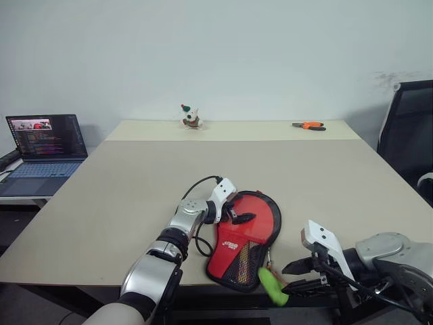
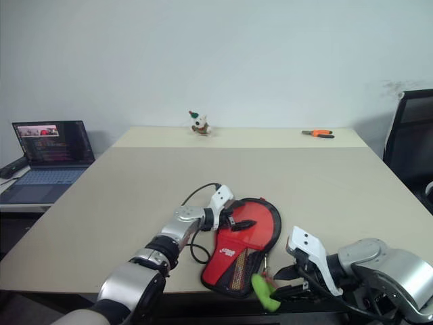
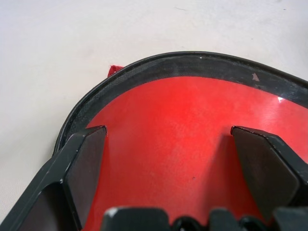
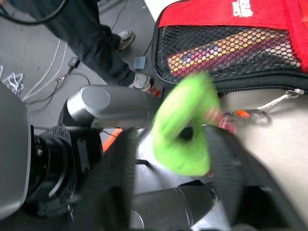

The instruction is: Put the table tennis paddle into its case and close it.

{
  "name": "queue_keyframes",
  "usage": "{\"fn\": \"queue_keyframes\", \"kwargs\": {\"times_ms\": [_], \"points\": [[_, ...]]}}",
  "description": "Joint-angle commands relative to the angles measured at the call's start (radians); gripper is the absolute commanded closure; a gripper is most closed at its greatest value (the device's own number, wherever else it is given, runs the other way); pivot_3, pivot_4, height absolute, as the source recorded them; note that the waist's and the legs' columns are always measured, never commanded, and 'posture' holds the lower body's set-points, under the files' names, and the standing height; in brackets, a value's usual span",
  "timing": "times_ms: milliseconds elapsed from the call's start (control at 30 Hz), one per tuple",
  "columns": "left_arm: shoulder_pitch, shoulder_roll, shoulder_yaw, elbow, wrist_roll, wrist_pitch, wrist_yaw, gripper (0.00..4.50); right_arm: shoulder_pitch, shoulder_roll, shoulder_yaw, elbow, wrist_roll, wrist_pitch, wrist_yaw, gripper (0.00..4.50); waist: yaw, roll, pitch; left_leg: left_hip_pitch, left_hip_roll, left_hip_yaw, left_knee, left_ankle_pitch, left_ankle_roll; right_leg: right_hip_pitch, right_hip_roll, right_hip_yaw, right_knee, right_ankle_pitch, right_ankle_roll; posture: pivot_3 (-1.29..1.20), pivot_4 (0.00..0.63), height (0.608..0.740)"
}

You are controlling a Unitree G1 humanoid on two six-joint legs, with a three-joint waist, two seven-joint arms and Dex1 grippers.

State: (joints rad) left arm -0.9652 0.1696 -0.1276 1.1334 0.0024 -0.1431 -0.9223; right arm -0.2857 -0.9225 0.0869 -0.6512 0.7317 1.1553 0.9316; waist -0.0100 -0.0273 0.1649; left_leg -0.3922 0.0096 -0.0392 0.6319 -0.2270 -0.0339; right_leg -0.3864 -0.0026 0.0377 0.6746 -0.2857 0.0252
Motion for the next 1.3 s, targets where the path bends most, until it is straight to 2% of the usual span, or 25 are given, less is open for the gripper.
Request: {"fn": "queue_keyframes", "kwargs": {"times_ms": [33, 167, 267, 400, 467, 700, 900, 1000, 1233, 1300], "points": [[0.030, 0.013, 0.023, -0.064, -0.016, 0.000, -0.010, 0.00, -0.085, 0.038, -0.085, 0.079, 0.022, 0.010, -0.056, 1.50, -0.004, -0.001, 0.000, 0.000, 0.000, 0.000, 0.000, 0.000, 0.000, 0.000, 0.000, 0.000, 0.000, 0.000, 0.000, 0.00, 0.150, 0.740], [0.086, 0.063, 0.067, -0.275, -0.092, 0.087, -0.078, 0.00, -0.216, 0.171, -0.094, 0.275, -0.074, -0.026, -0.215, 1.50, -0.021, -0.005, 0.005, -0.001, 0.002, 0.000, -0.001, 0.000, 0.000, -0.003, 0.000, 0.001, 0.002, 0.000, 0.000, 0.00, 0.150, 0.740], [0.154, 0.128, 0.101, -0.490, -0.176, 0.241, -0.142, 0.00, -0.285, 0.256, -0.090, 0.418, -0.153, -0.081, -0.309, 1.50, -0.026, -0.006, 0.007, -0.003, 0.003, -0.002, -0.001, 0.000, 0.000, -0.006, 0.000, 0.003, 0.004, 0.000, -0.001, 0.00, 0.150, 0.740], [0.250, 0.273, 0.160, -0.792, -0.372, 0.581, -0.264, 0.00, -0.338, 0.363, -0.104, 0.583, -0.214, -0.139, -0.395, 1.50, -0.030, -0.006, 0.007, -0.009, 0.003, -0.003, -0.002, 0.000, 0.000, -0.015, 0.000, 0.003, 0.007, 0.003, -0.007, 0.00, 0.150, 0.740], [0.278, 0.328, 0.191, -0.873, -0.434, 0.683, -0.275, 0.00, -0.348, 0.392, -0.104, 0.635, -0.237, -0.170, -0.409, 1.50, -0.028, -0.005, 0.007, -0.011, 0.003, -0.003, -0.002, 0.000, 0.000, -0.017, 0.000, 0.004, 0.007, 0.003, -0.008, 0.00, 0.150, 0.740], [0.435, 0.518, 0.199, -1.050, -0.460, 0.756, -0.314, 0.00, -0.384, 0.510, -0.087, 0.808, -0.299, -0.242, -0.448, 1.50, -0.025, -0.004, 0.008, -0.012, 0.003, -0.003, -0.001, 0.000, 0.000, -0.018, -0.001, 0.003, 0.007, 0.003, -0.008, 0.00, 0.150, 0.740], [0.492, 0.538, 0.201, -1.113, -0.467, 0.767, -0.281, 0.00, -0.395, 0.553, -0.065, 0.872, -0.338, -0.253, -0.449, 1.50, -0.021, -0.004, 0.008, -0.012, 0.003, -0.003, -0.001, 0.000, 0.000, -0.018, -0.001, 0.004, 0.007, 0.003, -0.008, 0.00, 0.150, 0.740], [0.510, 0.536, 0.199, -1.141, -0.472, 0.773, -0.262, 0.00, -0.404, 0.568, -0.059, 0.890, -0.348, -0.251, -0.448, 2.06, -0.023, -0.004, 0.008, -0.012, 0.003, -0.003, -0.001, 0.000, 0.000, -0.018, -0.001, 0.003, 0.007, 0.004, -0.008, 0.00, 0.150, 0.740], [0.535, 0.548, 0.192, -1.176, -0.478, 0.773, -0.246, 0.00, -0.455, 0.568, -0.055, 0.948, -0.373, -0.263, -0.405, 4.32, -0.025, -0.004, 0.008, -0.011, 0.004, -0.002, -0.001, 0.000, 0.000, -0.018, 0.000, 0.004, 0.008, 0.004, -0.010, 0.00, 0.150, 0.740], [0.538, 0.549, 0.193, -1.183, -0.481, 0.774, -0.240, 0.00, -0.487, 0.570, -0.050, 0.987, -0.384, -0.281, -0.392, 4.48, -0.028, -0.004, 0.008, -0.010, 0.004, -0.001, -0.001, 0.000, 0.000, -0.018, 0.000, 0.004, 0.008, 0.004, -0.010, 0.00, 0.150, 0.740]]}}
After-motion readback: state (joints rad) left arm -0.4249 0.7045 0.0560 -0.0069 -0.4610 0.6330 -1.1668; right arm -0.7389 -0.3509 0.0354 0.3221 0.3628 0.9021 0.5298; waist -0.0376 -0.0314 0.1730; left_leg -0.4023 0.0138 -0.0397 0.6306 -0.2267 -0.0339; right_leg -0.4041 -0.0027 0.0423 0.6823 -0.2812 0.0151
